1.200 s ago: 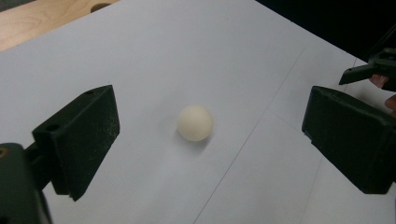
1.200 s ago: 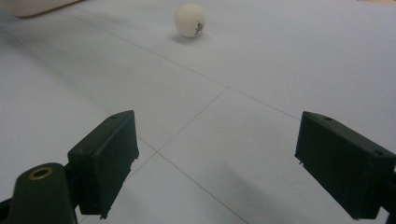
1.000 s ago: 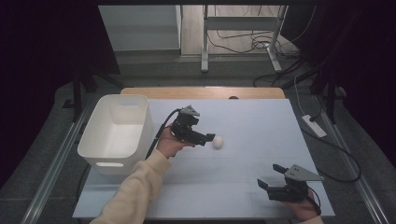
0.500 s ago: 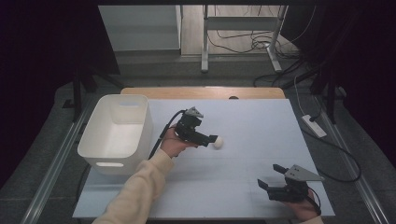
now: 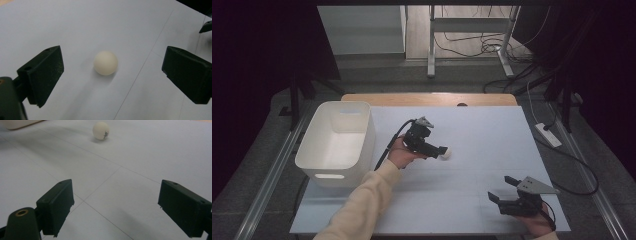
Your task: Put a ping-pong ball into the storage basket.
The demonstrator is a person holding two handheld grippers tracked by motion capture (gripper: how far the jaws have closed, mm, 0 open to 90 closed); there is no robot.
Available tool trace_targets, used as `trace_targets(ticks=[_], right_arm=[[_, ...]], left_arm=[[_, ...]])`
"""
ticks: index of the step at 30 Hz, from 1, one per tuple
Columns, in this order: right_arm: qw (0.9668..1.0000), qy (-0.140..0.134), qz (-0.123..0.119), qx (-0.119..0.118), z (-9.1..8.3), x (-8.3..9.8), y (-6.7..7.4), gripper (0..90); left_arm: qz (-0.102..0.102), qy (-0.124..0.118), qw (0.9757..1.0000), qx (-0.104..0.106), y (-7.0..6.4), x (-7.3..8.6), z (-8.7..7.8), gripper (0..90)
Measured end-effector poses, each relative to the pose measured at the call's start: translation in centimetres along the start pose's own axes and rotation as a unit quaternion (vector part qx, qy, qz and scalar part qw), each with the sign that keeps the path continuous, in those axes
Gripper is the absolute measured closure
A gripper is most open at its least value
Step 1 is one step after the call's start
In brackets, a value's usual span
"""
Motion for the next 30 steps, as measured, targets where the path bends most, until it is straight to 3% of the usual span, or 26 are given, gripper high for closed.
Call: trace_targets(ticks=[30], right_arm=[[1.0000, 0.000, 0.003, -0.001, 0.0, 0.0, 0.0, 13.0]], left_arm=[[-0.012, 0.021, 0.9997, 0.003, 0.6, -0.3, 2.7, 6.1]])
Point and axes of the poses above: each handheld gripper's, and its own axes: z roughly forward along the jaws, x roughly out of its underside, y roughly to its left, the point moved 1 cm from there along z, roughly forward along the jaws, and after that the axes turned 7 degrees about y, right-handed, at the moved point
